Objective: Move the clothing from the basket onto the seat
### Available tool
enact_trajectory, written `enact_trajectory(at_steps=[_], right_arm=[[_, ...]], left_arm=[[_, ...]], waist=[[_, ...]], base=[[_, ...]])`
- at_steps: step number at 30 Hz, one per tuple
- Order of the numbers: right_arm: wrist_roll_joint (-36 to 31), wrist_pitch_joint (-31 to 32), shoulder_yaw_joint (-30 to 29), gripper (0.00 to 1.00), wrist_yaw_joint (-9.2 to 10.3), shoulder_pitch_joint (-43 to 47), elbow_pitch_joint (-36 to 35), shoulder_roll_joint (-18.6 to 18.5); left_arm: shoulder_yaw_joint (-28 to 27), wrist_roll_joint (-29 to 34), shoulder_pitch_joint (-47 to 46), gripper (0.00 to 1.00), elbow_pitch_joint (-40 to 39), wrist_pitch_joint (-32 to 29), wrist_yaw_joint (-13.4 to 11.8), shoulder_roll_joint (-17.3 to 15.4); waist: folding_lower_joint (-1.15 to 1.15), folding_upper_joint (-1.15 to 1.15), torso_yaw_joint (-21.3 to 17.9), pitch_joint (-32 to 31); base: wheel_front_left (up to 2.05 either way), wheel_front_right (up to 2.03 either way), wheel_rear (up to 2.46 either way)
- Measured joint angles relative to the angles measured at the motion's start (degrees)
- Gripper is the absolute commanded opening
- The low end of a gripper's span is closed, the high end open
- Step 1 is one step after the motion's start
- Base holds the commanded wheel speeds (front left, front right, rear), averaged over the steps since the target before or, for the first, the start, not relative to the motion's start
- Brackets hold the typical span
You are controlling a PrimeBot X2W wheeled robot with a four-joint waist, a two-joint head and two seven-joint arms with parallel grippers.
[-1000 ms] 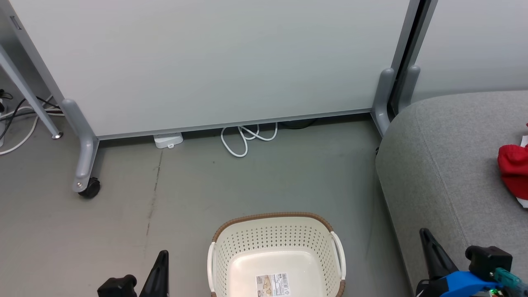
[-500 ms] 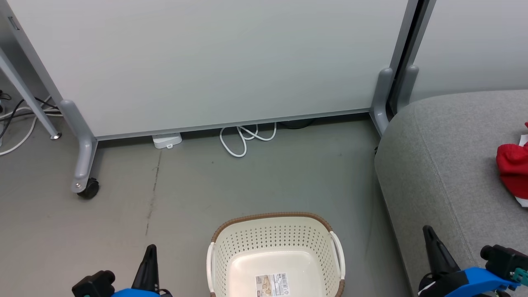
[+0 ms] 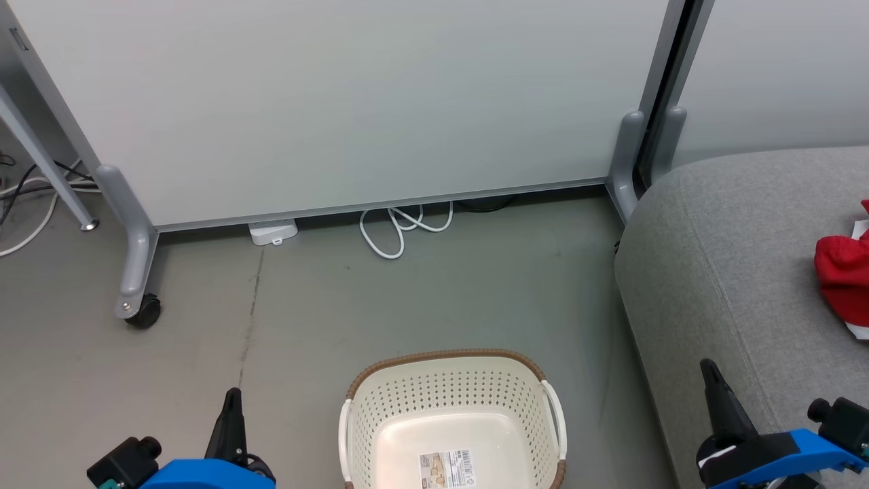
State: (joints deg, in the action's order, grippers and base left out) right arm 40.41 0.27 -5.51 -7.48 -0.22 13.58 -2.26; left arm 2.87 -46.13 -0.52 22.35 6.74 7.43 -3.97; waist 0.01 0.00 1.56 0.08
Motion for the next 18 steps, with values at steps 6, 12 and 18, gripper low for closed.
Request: enact_trajectory(at_steps=[6, 12, 18], right_arm=[[4.83, 0.36, -0.1, 0.0, 0.0, -0.73, 0.02, -0.01], [9.25, 1.15, -0.2, 0.0, 0.01, -0.83, 0.05, -0.03], [13.41, 1.68, -0.27, 0.0, 0.01, -1.5, 0.09, -0.05]], left_arm=[[-0.66, -4.32, -0.71, 0.0, -0.67, -1.2, 0.0, 0.11], [-1.66, -8.35, -0.94, 0.0, -1.42, -2.38, 0.0, 0.21], [-2.33, -12.11, -1.51, 0.0, -2.12, -3.46, 0.0, 0.29]], waist=[[0.0, 0.0, -0.1, 0.0], [0.0, 0.0, -0.2, 0.01], [0.0, 0.0, -0.3, 0.02]], base=[[0.0, 0.0, 0.0], [0.0, 0.0, 0.0], [0.0, 0.0, 0.0]])
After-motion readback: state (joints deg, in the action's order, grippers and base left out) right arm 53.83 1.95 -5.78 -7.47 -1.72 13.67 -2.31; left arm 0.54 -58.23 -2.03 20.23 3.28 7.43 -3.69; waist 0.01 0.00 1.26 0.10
